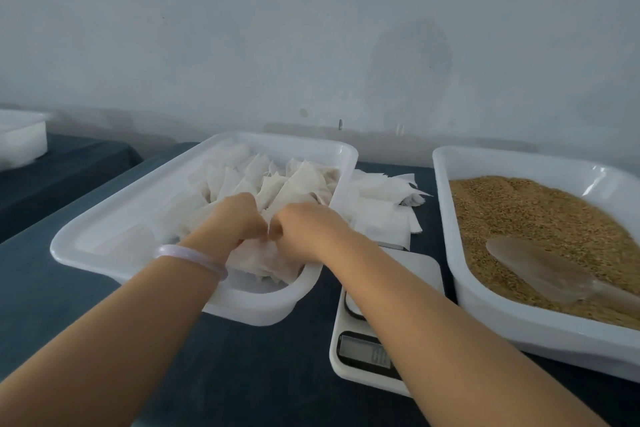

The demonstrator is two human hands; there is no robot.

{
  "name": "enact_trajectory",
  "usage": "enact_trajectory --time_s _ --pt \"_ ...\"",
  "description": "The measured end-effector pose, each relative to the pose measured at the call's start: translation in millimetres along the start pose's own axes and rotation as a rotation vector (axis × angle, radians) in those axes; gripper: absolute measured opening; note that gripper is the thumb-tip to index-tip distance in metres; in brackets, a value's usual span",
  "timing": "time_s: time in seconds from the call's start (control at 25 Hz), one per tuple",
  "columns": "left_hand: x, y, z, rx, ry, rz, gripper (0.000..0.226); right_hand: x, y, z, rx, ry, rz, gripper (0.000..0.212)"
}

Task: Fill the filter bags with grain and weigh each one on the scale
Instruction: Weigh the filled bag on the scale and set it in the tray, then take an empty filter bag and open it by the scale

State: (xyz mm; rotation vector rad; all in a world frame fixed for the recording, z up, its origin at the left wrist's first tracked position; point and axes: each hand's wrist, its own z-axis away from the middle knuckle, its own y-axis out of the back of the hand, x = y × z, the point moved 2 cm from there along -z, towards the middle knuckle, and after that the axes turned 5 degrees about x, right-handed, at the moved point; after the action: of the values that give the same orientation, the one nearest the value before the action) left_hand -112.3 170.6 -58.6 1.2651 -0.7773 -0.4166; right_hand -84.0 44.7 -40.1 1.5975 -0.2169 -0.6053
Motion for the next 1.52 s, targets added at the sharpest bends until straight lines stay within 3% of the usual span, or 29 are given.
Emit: enact_trajectory --time_s 0.08,0.16,0.24,0.36,0.56,0.68,1.04,1.28,1.36,1.52 --pt "9 13 -1 0.159 -0.107 0.0 0.045 25 22 13 0.249 -0.04 -0.226 0.03" --pt "33 25 6 0.301 -0.255 0.137 0.041 66 42 20 0.346 -0.172 -0.196 0.032" --pt "70 28 21 0.298 -0.376 0.295 0.03 105 48 25 0.205 -0.323 0.011 0.035" --pt "122 9 37 0.227 -0.504 0.348 0.027 127 32 32 0.05 -0.318 0.321 0.03" --pt "148 -18 36 0.169 -0.579 0.279 0.033 140 20 20 -0.262 -0.286 0.422 0.015" --pt "143 -23 34 0.161 -0.574 0.313 0.027 143 12 16 -0.403 -0.285 0.457 0.03" --pt "137 -22 32 0.113 -0.545 0.436 0.019 149 2 12 -0.412 -0.314 0.248 0.037" --pt "137 -22 34 0.094 -0.538 0.44 0.018 148 2 11 -0.416 -0.336 0.323 0.033" --pt "137 -22 34 0.089 -0.532 0.446 0.017 146 4 10 -0.366 -0.34 0.338 0.033" --pt "137 -20 35 0.094 -0.52 0.461 0.012 141 16 16 0.058 -0.331 0.215 0.03"
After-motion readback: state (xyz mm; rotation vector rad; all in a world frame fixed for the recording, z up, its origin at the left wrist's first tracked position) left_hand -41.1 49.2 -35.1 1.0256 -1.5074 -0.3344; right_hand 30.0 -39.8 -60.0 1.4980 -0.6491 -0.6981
